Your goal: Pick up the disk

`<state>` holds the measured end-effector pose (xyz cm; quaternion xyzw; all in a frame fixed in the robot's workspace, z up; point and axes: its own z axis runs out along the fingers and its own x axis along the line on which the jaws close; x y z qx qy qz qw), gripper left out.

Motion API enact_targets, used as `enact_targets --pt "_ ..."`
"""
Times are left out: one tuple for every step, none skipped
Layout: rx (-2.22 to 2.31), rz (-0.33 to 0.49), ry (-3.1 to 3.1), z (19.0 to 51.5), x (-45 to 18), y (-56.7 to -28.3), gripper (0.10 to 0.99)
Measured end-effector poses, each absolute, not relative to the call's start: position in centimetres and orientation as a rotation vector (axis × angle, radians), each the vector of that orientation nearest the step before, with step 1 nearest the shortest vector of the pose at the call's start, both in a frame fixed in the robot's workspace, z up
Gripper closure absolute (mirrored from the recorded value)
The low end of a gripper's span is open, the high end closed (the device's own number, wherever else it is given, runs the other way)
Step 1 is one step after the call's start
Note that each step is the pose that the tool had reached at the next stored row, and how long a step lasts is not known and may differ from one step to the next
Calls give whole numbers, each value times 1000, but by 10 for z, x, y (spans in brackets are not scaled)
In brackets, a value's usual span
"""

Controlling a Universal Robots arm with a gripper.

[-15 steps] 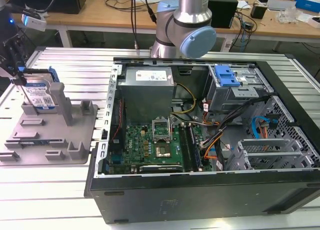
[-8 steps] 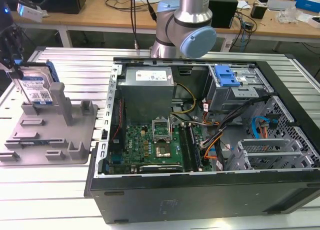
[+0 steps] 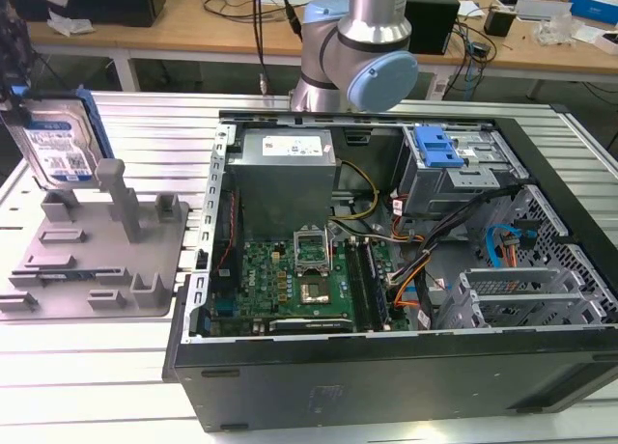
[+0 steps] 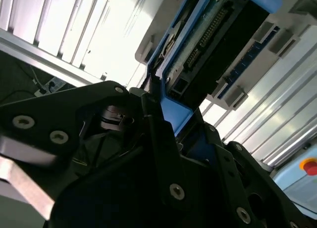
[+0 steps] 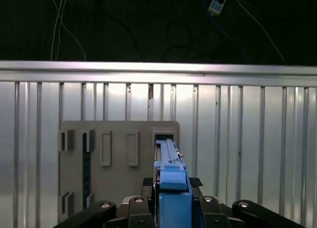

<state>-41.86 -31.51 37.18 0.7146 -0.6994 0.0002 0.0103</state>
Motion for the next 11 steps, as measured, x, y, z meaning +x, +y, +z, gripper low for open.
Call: enact_targets --pt "2230 0 -2183 378 -419 -315 718" --pt "2230 0 -2183 382 -419 -315 718" --pt "2231 0 -2183 390 -419 -315 718" --pt "2230 0 -2183 397 -419 -315 718" --pt "2230 0 -2183 406 -419 -315 718" --pt "2230 0 -2183 419 -419 -315 718" --pt "2231 0 -2183 426 -419 -315 718" --pt "2231 0 -2183 430 -419 -315 718" --pt "2231 0 -2183 435 -419 -315 718" --pt "2231 0 -2183 442 -419 -315 718" --pt "2231 0 -2183 448 -419 -315 718"
